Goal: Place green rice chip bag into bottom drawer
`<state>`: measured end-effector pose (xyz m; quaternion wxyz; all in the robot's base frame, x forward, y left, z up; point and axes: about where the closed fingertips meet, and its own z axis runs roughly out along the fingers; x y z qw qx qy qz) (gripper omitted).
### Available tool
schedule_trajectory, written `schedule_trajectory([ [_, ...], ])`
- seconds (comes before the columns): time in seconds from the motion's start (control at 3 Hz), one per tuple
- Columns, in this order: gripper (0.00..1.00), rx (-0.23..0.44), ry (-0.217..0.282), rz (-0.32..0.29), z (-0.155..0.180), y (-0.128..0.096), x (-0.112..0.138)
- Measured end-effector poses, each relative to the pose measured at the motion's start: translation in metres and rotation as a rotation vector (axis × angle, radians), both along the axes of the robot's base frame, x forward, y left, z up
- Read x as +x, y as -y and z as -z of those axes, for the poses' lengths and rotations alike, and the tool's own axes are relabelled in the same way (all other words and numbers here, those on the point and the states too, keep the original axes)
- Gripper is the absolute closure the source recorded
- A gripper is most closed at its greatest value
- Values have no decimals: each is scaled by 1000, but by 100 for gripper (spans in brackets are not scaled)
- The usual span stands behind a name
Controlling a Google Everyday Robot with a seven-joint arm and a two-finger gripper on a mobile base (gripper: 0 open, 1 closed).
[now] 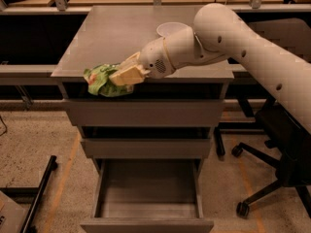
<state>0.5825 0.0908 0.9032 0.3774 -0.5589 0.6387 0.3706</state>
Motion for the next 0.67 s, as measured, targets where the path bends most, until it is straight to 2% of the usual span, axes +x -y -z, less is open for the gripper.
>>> schedule_trajectory([
  [0.33,100,17,-21,-27,0,-12,-42],
  [0.67,100,40,-71,-78,10,-29,-80],
])
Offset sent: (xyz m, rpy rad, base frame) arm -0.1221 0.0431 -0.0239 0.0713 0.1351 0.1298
